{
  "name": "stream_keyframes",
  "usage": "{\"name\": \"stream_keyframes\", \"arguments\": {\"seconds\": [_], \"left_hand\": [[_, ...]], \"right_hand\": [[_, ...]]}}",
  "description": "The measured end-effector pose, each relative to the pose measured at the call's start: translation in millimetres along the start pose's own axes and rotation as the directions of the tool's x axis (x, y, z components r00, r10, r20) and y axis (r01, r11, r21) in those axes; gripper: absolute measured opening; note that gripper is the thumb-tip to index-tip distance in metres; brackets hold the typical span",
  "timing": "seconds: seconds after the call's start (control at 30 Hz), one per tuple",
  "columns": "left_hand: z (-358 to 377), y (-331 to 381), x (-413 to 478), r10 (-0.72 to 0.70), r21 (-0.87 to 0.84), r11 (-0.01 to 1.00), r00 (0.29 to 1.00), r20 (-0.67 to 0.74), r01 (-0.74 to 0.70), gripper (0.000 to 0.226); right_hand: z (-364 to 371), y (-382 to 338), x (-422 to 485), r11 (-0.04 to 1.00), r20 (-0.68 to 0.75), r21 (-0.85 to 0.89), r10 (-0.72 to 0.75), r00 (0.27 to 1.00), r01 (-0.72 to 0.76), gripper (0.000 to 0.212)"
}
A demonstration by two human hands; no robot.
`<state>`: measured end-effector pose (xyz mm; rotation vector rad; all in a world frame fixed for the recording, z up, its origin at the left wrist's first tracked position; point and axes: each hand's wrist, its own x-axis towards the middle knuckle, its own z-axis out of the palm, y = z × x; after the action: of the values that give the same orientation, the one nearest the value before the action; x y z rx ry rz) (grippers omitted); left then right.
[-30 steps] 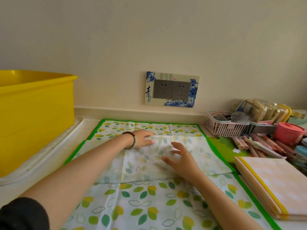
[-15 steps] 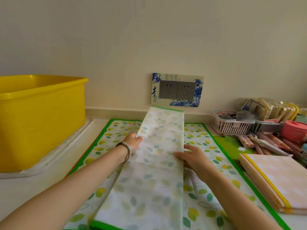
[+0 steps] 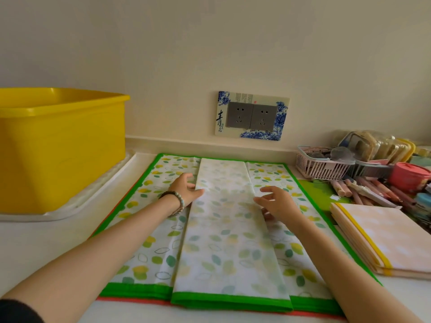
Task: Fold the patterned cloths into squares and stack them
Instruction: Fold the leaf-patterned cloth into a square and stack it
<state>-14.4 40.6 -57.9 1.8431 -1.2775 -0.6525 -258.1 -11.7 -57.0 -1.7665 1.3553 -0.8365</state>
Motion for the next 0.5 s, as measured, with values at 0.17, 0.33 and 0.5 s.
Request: {"name": "stream_keyframes", "arguments": {"seconds": [0.17, 0.33, 0.5], "left_hand": [[-30.0, -1.0, -48.4, 0.317, 0.367, 0.842, 0.914, 0.255, -0.395, 0.045], [-46.1, -9.7, -94.0, 0.271, 0.431, 0.720, 0.793, 0.546, -0.544, 0.073], [-51.5, -17.7, -105.8, 0.086, 0.550, 0.622, 0.747, 0.659, -0.557, 0.114]], "right_hand": [[-22.1, 4.6, -29.0, 0.828, 0.092, -0.439, -0.345, 0.934, 0.349, 0.034], [-44.6, 17.7, -58.9, 0.271, 0.481, -0.671, -0.548, 0.684, 0.690, 0.055], [-46.6, 22.4, -64.1, -0.072, 0.655, -0.612, -0.604, 0.454, 0.788, 0.084]]}}
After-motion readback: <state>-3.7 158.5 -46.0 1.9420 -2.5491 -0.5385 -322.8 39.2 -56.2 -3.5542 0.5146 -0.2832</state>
